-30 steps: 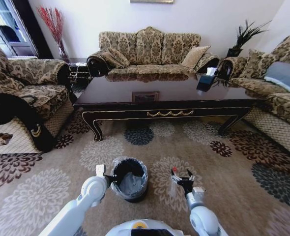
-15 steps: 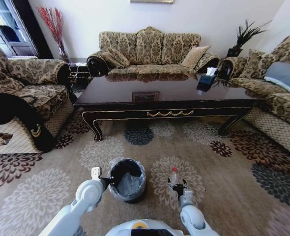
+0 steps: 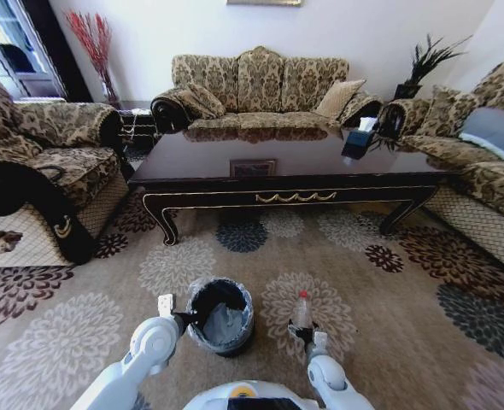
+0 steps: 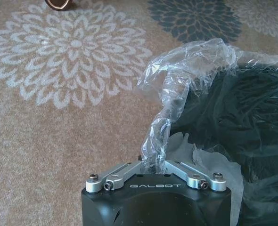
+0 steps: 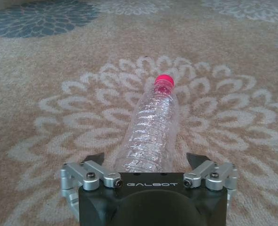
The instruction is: Move to the front of the table and pick up the trash from the floor, then place it into the trash bin.
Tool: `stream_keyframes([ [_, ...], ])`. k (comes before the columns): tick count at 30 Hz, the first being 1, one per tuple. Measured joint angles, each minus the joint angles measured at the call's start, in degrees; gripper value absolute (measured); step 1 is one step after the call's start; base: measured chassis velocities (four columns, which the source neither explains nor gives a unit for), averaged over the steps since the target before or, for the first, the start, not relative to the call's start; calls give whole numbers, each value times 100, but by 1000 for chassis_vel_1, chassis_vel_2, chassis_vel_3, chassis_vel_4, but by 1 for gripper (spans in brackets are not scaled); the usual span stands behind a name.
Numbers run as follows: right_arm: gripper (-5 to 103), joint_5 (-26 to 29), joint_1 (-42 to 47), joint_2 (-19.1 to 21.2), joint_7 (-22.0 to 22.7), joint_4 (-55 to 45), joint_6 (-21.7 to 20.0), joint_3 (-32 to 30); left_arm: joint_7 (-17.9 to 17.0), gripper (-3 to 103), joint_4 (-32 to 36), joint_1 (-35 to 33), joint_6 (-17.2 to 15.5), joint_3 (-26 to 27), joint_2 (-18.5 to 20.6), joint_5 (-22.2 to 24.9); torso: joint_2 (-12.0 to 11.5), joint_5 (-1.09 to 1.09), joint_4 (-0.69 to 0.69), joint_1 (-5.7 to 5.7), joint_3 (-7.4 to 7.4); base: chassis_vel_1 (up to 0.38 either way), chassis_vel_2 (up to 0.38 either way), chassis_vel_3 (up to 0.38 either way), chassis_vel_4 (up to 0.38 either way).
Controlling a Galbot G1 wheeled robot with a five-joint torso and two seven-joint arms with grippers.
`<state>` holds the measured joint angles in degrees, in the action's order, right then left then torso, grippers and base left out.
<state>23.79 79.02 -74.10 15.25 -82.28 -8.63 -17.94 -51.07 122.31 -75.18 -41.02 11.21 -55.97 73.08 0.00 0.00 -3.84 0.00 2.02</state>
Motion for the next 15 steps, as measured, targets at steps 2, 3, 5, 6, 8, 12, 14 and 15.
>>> stream_keyframes([
  [2, 89, 35, -11, 13, -14, 22, 1, 0, -1, 0, 6, 12, 2, -1, 12, 0, 0, 0, 0, 0, 0, 0, 0, 0, 0],
  [3, 89, 35, -11, 13, -14, 22, 1, 0, -1, 0, 6, 12, 2, -1, 12, 0, 0, 0, 0, 0, 0, 0, 0, 0, 0],
  [5, 78, 60, -19, 23, -22, 38, 1, -2, -2, 0, 8, 23, 2, -1, 22, 7, 0, 0, 0, 0, 0, 0, 0, 0, 0],
  [6, 73, 83, -22, 26, -26, 48, 1, -4, -2, 0, 10, 30, 3, 2, 28, 15, 0, 0, 0, 0, 0, 0, 0, 0, 0],
  [8, 67, 88, -23, 26, -34, 65, 3, -6, -2, 0, 10, 40, 3, 6, 31, 23, 0, 0, 0, 0, 0, 0, 0, 0, 0],
  [12, 51, 99, -23, 25, -53, 72, 11, -9, -2, 0, 10, 41, 3, 10, 32, 37, 0, -1, 0, 0, 0, 0, 0, 0, 0],
  [14, 46, 101, -23, 27, -60, 72, 12, -8, -3, 0, 10, 41, 3, 10, 29, 39, 0, -1, 0, 0, 0, 0, 0, 0, 0],
  [15, 46, 101, -24, 28, -64, 72, 14, -8, -3, 0, 10, 41, 3, 10, 27, 39, 0, -1, 0, 0, 0, 0, 0, 0, 0],
])
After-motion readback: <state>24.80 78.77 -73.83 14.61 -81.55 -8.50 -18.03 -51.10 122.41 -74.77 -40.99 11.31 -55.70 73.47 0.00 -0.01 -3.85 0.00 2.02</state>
